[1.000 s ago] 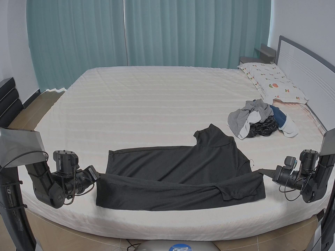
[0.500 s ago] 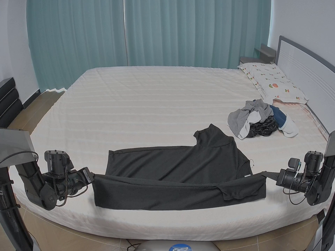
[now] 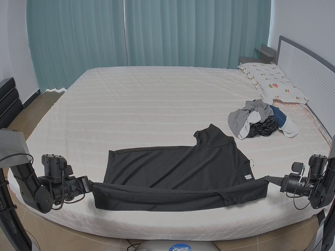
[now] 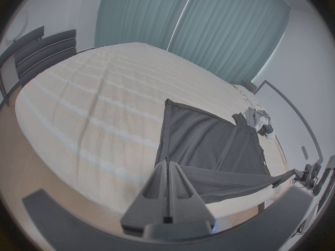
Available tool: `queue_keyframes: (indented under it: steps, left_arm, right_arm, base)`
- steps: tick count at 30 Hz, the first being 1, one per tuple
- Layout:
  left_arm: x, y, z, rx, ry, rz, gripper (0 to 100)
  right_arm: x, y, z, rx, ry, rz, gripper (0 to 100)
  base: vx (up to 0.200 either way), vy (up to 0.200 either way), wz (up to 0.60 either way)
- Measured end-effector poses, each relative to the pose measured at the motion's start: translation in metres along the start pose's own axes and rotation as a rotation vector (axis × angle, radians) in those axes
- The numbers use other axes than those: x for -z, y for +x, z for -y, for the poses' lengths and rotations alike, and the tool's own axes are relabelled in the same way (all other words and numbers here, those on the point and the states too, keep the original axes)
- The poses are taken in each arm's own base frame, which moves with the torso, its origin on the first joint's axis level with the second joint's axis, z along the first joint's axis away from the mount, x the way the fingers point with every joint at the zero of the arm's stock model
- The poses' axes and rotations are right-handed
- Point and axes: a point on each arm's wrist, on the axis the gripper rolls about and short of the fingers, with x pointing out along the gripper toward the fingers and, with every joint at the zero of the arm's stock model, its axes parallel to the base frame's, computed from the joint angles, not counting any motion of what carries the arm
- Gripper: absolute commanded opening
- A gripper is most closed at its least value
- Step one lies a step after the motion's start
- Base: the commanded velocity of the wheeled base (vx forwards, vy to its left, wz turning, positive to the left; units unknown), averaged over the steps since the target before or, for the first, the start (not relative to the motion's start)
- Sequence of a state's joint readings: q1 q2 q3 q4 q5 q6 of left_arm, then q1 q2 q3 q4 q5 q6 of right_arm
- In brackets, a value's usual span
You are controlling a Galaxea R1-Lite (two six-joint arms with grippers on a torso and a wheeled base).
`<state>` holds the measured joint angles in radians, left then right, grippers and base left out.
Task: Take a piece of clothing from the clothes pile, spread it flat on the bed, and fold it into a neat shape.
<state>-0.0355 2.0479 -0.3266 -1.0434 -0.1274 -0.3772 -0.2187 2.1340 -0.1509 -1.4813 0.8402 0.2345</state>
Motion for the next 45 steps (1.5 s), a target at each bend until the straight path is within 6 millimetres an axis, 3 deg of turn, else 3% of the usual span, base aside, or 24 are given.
queue_keyframes:
  steps: [10, 17, 32, 45]
  left_arm:
    - [0.001, -0.010, 0.001, 0.002, 0.028, 0.002, 0]
    - [0.001, -0.006, 0.002, -0.009, 0.022, -0.033, 0]
    - [-0.010, 0.038, 0.003, -0.010, -0.088, -0.015, 0]
    - [-0.013, 0.075, 0.007, -0.043, -0.186, 0.016, 0]
  right_arm:
    - [0.005, -0.007, -0.005, 0.004, -0.073, -0.013, 0]
    - [0.005, -0.006, -0.003, 0.007, -0.076, -0.014, 0]
    - [-0.013, 0.025, 0.029, 0.018, -0.054, -0.024, 0]
    - [-0.015, 0.059, 0.056, 0.074, 0.045, 0.001, 0]
  base:
    - [0.000, 0.000, 0.00]
    - [0.000, 0.000, 0.00]
    - [0.000, 0.000, 0.00]
    - [0.000, 0.000, 0.00]
